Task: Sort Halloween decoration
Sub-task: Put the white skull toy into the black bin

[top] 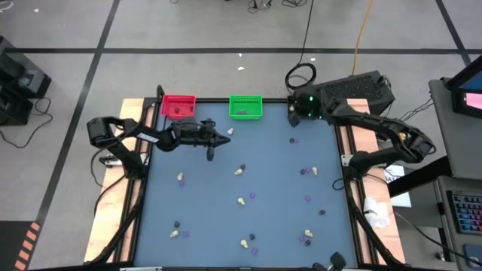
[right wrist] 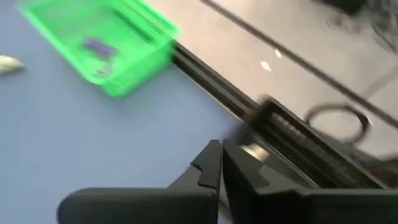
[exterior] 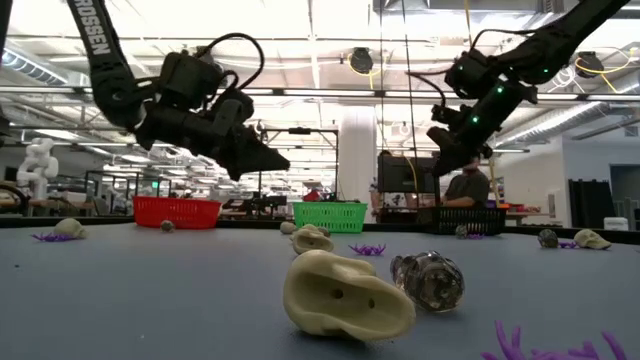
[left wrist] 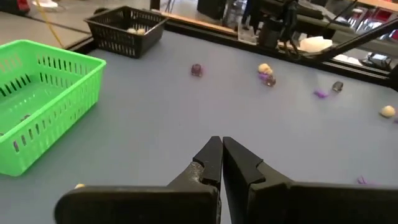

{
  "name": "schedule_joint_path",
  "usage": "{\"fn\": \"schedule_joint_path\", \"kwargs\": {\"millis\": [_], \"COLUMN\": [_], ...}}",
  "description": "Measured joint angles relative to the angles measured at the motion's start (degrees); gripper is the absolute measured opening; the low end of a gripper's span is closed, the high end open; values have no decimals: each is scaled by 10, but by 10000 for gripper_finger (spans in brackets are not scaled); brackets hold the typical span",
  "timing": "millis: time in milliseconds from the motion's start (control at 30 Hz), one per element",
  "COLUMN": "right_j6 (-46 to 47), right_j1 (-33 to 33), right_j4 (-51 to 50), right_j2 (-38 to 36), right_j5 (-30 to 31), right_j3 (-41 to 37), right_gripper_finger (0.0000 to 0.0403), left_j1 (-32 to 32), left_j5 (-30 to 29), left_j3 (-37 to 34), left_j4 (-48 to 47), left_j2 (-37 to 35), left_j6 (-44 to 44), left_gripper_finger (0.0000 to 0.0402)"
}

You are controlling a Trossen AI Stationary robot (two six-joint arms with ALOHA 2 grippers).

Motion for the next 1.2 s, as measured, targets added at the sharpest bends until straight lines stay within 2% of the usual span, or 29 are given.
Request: {"fn": "schedule_joint_path", "kwargs": {"millis": [100,267,433,633,1033,1200], "right_j6": [10,21,25,25,20,24], "right_j1": [39,91,132,165,192,196], "right_j4": [69,188,239,269,291,291], "right_j2": [-7,-8,-8,-8,-8,-8], "right_j5": [-5,-47,-45,-43,-43,-43], "right_j3": [-39,-101,-139,-155,-160,-160], "right_gripper_finger": [11,2,1,1,0,0], "left_j1": [-3,-23,-58,-98,-176,-191], "left_j5": [0,1,-1,-8,-124,-134], "left_j3": [29,91,138,154,156,156], "left_j4": [-61,-206,-291,-326,-360,-358], "left_j2": [0,0,0,0,0,25], "left_j6": [21,70,103,103,51,-3], "left_gripper_finger": [8,8,8,8,8,13]}}
